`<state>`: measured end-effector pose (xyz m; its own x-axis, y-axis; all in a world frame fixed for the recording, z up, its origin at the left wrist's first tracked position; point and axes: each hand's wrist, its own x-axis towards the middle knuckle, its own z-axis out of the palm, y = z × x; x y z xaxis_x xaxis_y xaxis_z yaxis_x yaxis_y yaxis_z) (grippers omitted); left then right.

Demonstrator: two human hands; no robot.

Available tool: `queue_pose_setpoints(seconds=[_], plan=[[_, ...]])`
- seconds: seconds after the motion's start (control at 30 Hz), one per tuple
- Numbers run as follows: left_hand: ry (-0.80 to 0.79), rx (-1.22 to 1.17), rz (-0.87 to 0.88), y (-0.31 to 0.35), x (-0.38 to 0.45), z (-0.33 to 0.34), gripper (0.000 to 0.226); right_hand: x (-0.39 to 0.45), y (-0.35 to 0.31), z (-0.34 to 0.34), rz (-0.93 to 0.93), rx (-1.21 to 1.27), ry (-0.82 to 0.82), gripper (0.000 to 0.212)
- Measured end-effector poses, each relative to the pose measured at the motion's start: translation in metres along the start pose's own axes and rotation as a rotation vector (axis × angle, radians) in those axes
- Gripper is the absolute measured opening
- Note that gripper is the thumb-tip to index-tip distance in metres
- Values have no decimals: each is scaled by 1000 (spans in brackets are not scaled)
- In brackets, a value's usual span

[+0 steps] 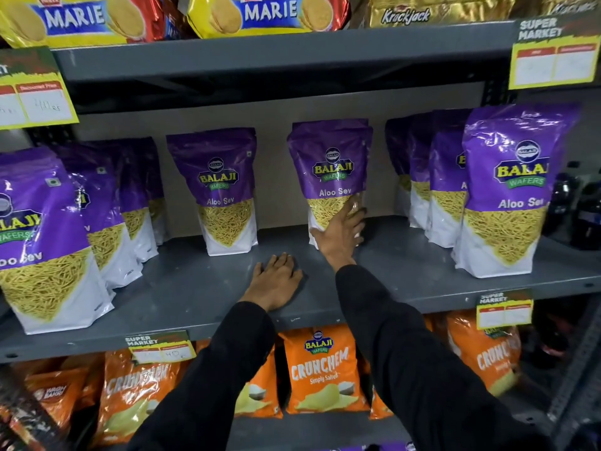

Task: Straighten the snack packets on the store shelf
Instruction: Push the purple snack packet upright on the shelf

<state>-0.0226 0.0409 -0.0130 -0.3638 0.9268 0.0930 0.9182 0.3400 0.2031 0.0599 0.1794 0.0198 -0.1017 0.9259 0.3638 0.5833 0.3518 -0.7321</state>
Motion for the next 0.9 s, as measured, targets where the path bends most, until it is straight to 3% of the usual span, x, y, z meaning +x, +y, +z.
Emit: queue_pose_setpoints(seconds=[0.9], plan=[[-29, 104, -36, 11, -21, -3, 55, -120, 39, -101, -96, 42, 16, 133]])
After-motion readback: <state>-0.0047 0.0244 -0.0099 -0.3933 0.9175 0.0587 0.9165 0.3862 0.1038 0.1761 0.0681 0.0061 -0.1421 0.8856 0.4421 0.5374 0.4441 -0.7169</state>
